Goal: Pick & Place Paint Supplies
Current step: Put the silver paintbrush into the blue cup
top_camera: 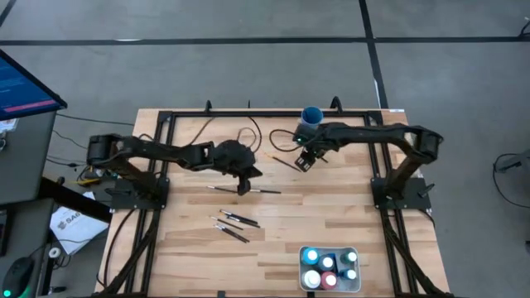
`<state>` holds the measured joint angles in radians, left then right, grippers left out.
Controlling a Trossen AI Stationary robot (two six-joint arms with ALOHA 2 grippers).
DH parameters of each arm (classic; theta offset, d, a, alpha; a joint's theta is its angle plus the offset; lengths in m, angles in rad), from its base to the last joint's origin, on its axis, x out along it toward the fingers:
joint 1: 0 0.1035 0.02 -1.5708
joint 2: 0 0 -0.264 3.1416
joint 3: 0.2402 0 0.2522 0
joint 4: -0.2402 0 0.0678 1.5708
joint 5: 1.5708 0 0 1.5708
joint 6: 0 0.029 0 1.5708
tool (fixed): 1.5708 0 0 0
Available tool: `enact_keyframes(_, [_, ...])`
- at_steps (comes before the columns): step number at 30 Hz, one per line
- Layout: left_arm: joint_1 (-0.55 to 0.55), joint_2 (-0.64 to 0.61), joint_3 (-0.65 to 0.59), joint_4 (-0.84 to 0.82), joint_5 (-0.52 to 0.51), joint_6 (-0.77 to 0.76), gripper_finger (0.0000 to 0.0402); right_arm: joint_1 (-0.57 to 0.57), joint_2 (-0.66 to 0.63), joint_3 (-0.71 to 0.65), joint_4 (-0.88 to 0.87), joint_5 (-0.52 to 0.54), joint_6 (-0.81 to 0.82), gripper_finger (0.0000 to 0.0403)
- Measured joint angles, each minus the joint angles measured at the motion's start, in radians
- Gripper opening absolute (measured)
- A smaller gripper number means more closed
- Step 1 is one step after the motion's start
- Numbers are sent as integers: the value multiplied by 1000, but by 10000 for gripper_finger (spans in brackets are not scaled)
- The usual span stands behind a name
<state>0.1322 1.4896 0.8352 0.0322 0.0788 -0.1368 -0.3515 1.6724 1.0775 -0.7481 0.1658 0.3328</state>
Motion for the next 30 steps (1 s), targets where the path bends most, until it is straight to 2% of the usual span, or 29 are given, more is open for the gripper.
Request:
enact_keyframes(3, [0, -69, 0, -9, -31, -1, 1, -16, 52, 5, -38, 8, 3, 180])
enact_keyframes(8, [0, -168, 0, -17, -49, -3, 1, -27, 47, -11, -37, 15, -56, 170])
enact_keyframes(12, [0, -221, 0, -21, -79, -3, 1, -74, 43, -16, -40, -44, -138, 167])
enact_keyframes(17, [0, -247, 1, -20, -96, -3, 2, -119, 90, -17, -62, -78, -187, 167])
enact_keyframes(22, [-3, -247, 1, -27, -96, -3, 2, -111, 161, -11, -58, -133, -211, 159])
enact_keyframes(25, [-3, -248, 1, -30, -95, -4, 2, -89, 187, -9, -65, -125, -211, 129])
enact_keyframes(30, [-3, -247, 1, -36, -95, -26, 2, -47, 190, -10, -64, -115, -150, 23])
